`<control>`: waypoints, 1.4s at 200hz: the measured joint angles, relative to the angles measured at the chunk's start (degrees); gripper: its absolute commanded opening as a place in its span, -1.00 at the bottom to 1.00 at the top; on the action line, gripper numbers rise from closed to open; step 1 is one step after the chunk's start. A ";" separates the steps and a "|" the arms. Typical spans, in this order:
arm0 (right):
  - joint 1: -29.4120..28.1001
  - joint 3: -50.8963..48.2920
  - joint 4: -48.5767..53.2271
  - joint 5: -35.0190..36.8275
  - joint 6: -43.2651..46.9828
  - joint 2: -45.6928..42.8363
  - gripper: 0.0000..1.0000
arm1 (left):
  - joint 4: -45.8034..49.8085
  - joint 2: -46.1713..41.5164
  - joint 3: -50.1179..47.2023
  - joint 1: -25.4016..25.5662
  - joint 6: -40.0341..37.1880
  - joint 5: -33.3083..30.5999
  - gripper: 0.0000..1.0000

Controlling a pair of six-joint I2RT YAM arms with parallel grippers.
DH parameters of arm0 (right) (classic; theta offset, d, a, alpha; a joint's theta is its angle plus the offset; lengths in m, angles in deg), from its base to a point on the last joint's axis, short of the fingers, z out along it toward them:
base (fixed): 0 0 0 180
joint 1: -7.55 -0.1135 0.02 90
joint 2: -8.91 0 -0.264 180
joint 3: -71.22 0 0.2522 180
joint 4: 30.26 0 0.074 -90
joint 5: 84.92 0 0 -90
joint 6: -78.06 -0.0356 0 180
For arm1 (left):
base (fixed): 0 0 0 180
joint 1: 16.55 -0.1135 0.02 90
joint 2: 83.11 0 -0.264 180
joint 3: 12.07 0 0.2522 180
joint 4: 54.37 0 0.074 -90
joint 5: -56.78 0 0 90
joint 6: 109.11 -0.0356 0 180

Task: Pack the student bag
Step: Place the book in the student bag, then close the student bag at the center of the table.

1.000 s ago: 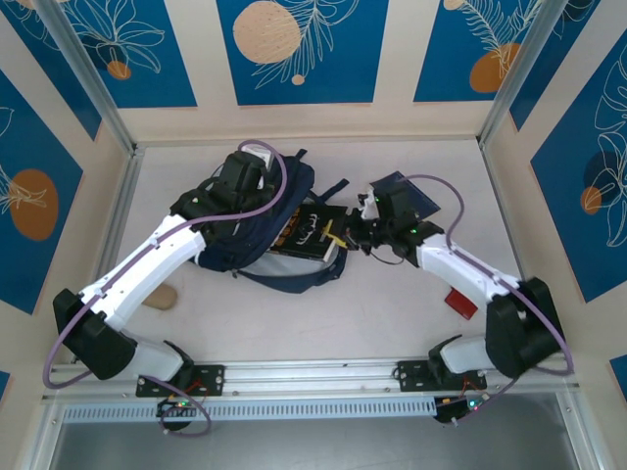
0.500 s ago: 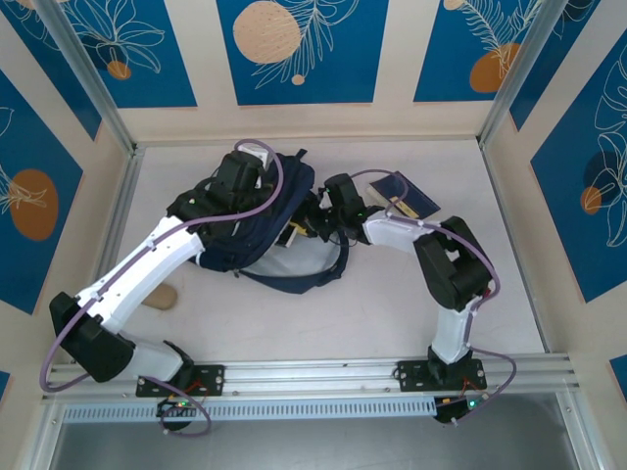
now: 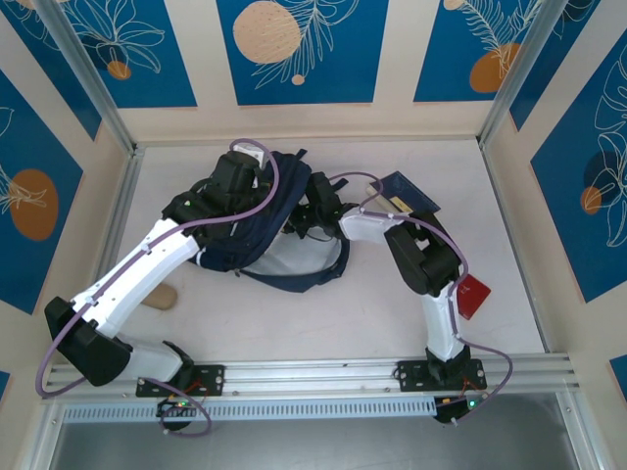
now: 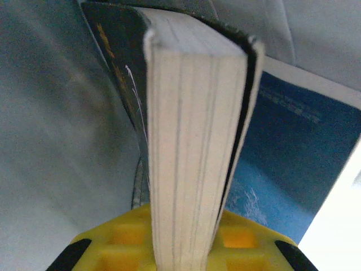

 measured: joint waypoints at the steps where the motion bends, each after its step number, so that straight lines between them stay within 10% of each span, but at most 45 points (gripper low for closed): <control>1: 0.00 0.04 -0.04 -0.07 -0.04 0.07 -0.83 | 0.00 0.00 0.00 0.00 0.00 0.00 -1.00; 73: 1.92 -1.42 -1.70 -4.98 -1.29 0.59 0.31 | -0.09 0.00 -0.52 -0.13 1.88 -0.42 -1.00; 176: 8.33 -21.14 17.40 4.55 11.47 -30.67 0.46 | -0.09 -0.24 -2.60 -0.98 1.14 1.49 -1.00; 229: 20.41 -20.72 36.15 21.03 27.08 -37.73 0.59 | -0.22 -0.94 -12.63 -1.11 0.28 7.76 0.38; 280: 26.05 -8.09 43.56 32.48 40.81 -26.64 0.68 | -0.87 -3.89 -18.69 -1.64 3.87 6.40 0.80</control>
